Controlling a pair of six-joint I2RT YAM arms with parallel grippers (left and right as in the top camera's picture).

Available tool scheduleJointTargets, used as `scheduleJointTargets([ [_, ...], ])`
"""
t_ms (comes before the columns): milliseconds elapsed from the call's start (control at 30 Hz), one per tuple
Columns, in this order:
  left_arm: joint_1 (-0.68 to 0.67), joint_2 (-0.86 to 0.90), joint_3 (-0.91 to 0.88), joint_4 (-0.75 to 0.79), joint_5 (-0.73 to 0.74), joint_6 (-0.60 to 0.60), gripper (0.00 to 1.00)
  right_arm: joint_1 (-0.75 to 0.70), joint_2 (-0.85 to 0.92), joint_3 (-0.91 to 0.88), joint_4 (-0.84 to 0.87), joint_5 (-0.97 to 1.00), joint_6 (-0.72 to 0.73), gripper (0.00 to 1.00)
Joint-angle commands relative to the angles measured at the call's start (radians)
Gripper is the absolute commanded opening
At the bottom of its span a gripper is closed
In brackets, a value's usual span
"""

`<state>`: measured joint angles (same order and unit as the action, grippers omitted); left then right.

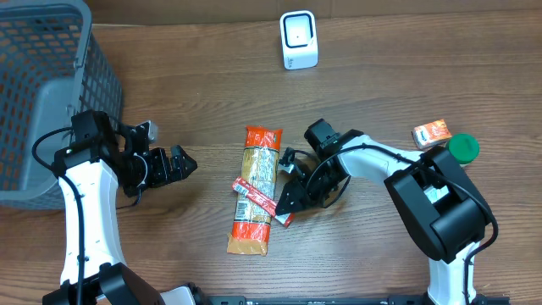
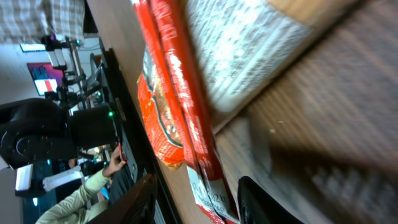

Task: Scan the item barcode
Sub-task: 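Lift the thin red stick packet off the spaghetti with the right gripper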

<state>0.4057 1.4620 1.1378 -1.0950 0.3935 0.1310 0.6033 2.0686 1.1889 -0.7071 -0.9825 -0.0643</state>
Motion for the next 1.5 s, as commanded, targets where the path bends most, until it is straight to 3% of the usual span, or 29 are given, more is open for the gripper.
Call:
scheduleJointTargets([
  [0,-0.007,0.004,0.001,0.001,0.015,0.015,1.00,0.003,0.008,-0.004,0.004,-0.026,-0.011,0.44],
  [500,-0.007,0.004,0.001,0.001,0.014,0.015,1.00,0.003,0.012,-0.004,0.008,-0.020,-0.011,0.45],
  [633,-0.007,0.004,0.001,0.001,0.014,0.015,1.00,0.003,0.021,-0.004,0.027,0.019,0.069,0.45],
  [1100,-0.007,0.004,0.001,0.001,0.015,0.015,1.00,0.013,0.023,-0.004,0.036,0.039,0.114,0.43],
  [1300,-0.007,0.004,0.001,0.001,0.015,0.015,1.00,0.028,0.023,-0.004,0.040,0.039,0.126,0.40],
  [1467,-0.007,0.004,0.001,0.001,0.014,0.015,0.99,0.028,0.023,-0.004,0.044,0.033,0.125,0.27],
])
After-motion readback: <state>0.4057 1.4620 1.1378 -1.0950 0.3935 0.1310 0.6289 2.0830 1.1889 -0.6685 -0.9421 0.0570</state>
